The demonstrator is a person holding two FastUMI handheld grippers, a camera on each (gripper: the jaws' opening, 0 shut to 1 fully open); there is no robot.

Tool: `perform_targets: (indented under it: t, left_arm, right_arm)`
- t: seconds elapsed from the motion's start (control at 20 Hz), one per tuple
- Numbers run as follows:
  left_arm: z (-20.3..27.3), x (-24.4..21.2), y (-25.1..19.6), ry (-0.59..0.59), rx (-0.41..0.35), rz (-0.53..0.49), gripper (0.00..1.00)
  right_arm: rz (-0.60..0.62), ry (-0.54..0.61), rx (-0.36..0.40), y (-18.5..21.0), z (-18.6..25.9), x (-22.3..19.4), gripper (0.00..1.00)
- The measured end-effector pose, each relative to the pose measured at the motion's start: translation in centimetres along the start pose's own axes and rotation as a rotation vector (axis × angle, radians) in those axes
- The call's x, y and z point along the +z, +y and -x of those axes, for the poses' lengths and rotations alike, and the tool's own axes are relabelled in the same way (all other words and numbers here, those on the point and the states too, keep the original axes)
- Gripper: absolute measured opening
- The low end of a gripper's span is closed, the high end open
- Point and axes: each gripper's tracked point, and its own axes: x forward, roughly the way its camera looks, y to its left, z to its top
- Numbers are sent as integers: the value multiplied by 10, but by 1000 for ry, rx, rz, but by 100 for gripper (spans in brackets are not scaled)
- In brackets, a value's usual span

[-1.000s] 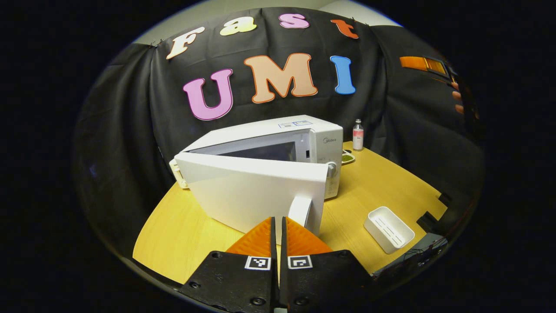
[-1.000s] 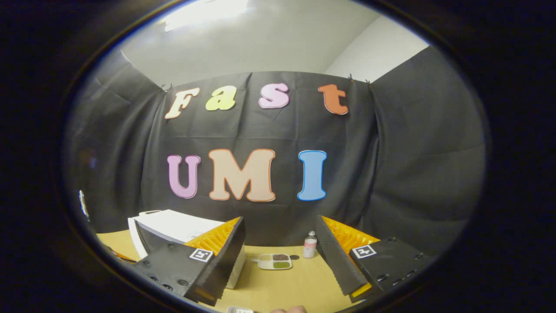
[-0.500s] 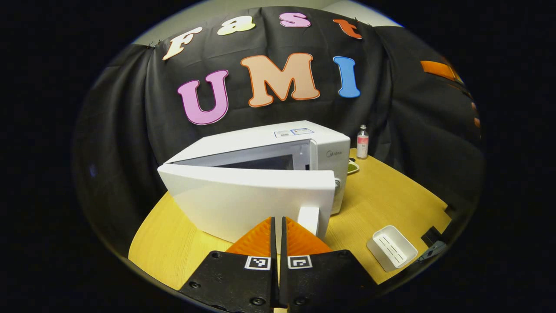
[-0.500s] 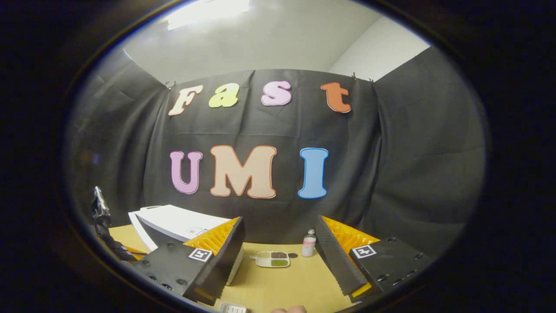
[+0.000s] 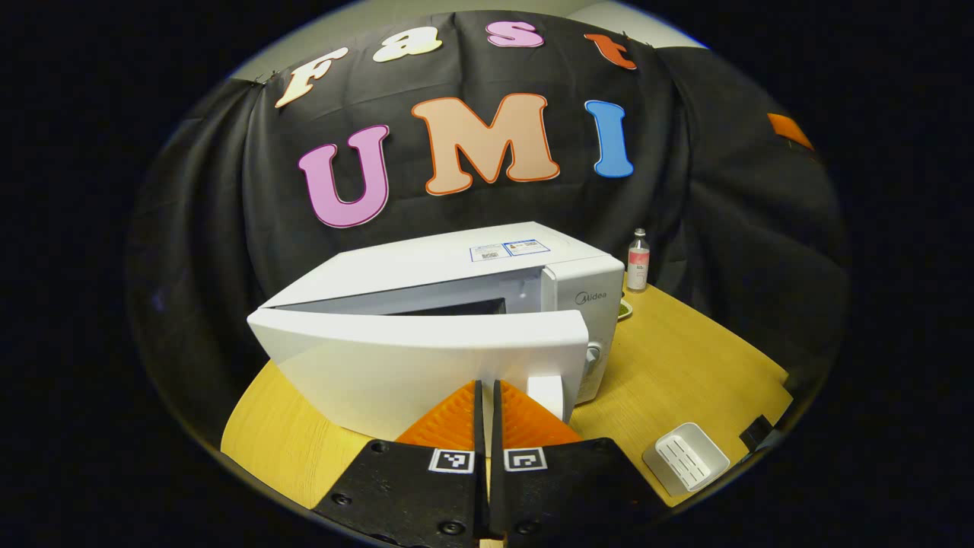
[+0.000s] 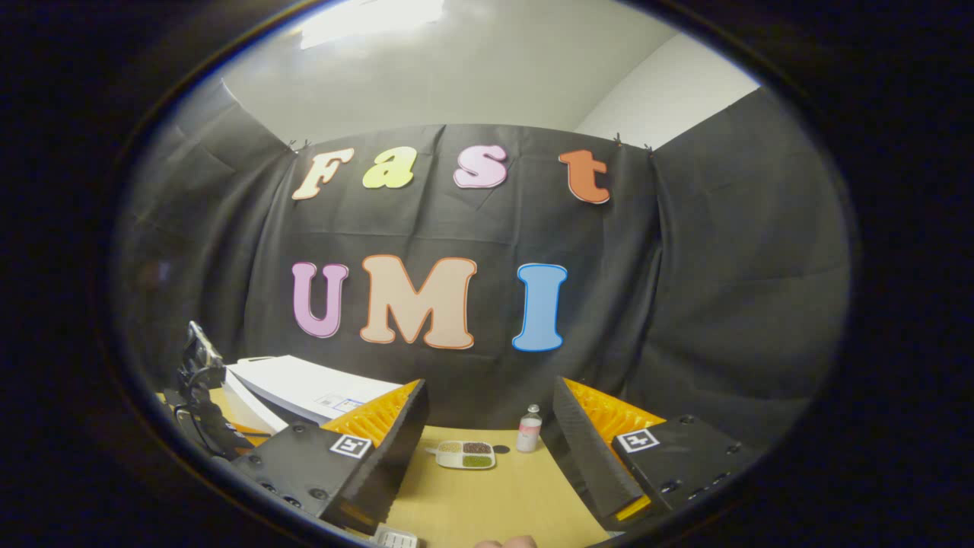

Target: Open the microwave oven with the left hand, put the food in, and close the microwave oven.

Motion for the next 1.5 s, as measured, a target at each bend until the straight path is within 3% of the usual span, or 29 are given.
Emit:
perform_targets:
  t: [0.15,0.2,0.35,0.4,0.45,0.9,1.1,1.15,1.5]
  left_arm:
    - [-17,4,-3,7,-9,4,0]
    - [-21,7,-3,3,-11,-1,0]
    - [-32,19,-1,-23,-15,-24,0]
    - [-37,21,-1,-24,-15,-24,0]
    - [-41,21,-1,-24,-13,-21,0]
    - [-52,25,-1,-36,16,2,0]
    - [-60,23,-5,-56,-4,0,0]
    - [-66,15,0,-11,10,-19,0]
    - [-40,28,-6,-39,7,9,0]
  right_arm:
    - [3,3,-11,-5,2,1,100]
    - [5,7,-14,-5,3,0,93]
    - [15,2,-22,-6,5,3,93]
    - [14,-2,-26,-8,7,4,100]
    - [7,1,-28,-7,9,4,93]
    - [12,34,3,11,8,-8,94]
    - [15,36,26,19,12,-9,94]
    - [20,40,29,19,13,-8,94]
    - [18,50,40,19,22,-11,94]
